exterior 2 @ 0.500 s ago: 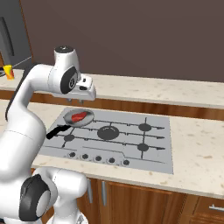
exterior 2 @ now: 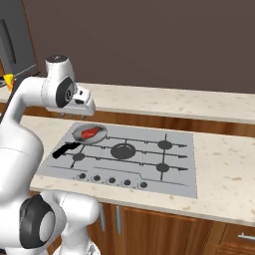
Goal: Pick up the pan with the steak in it and place it on the dining table. Then place the steak on the plate.
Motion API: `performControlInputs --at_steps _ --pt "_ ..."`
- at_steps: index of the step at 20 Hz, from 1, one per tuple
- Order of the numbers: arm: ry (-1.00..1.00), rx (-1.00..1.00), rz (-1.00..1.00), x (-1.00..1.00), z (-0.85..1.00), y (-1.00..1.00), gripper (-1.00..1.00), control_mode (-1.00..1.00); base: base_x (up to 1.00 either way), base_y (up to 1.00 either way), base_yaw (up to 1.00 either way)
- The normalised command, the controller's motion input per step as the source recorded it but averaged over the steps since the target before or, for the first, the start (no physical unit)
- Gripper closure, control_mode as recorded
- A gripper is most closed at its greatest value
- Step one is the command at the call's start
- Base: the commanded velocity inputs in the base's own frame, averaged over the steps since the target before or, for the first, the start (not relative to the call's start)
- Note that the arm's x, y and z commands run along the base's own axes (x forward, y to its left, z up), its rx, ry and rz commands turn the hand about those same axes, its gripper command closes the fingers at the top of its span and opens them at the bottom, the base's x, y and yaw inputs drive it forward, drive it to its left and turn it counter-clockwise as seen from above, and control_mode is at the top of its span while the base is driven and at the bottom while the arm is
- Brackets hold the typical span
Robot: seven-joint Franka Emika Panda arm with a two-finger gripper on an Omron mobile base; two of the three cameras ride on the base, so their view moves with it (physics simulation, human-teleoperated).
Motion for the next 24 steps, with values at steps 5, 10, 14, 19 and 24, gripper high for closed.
performControlInputs --at_steps 5,10,14,19,24 --pt "0.0 0.0 -0.04 0.13 -0.37 0.72 -1.0 -1.0 0.0 0.0 0.0" --pt "0.02 0.0 -0.04 0.13 -0.47 0.58 -1.0 -1.0 0.0 0.0 0.0" --pt "0.08 0.0 -0.03 0.17 -0.57 0.44 -1.0 -1.0 0.0 0.0 0.0" --pt "0.09 0.0 -0.03 0.18 -0.56 0.35 -1.0 -1.0 0.0 0.0 0.0" --pt "0.07 0.0 -0.02 0.15 -0.52 0.28 -1.0 -1.0 0.0 0.0 0.0"
